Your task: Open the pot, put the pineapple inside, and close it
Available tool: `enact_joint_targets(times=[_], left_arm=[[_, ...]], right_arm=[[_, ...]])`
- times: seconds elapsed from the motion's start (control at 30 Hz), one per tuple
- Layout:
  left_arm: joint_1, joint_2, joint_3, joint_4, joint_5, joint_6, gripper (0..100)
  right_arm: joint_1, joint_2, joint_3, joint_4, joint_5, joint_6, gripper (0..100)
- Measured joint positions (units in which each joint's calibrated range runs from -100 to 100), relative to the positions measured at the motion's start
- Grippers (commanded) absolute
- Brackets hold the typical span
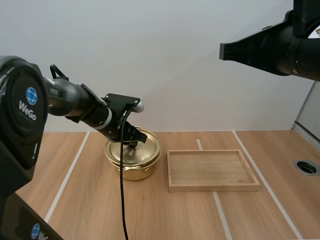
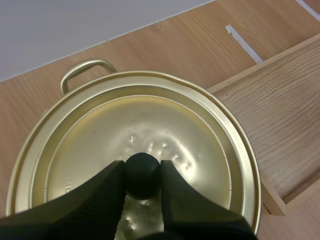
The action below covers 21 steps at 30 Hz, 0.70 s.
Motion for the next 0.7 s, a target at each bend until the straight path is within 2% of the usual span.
enact_joint_targets(times=[0.27, 0.7], left_arm=[[0.0, 3.2, 0.2, -0.2, -1.5, 1.1, 0], [0.0, 5.3, 0.2, -4.1, -2.1, 3.6, 0]], right_arm=[[0.0, 0.0, 0.0, 0.0, 0.0, 0.0, 0], [0.0, 0.0, 0.0, 0.0, 0.0, 0.0, 0]])
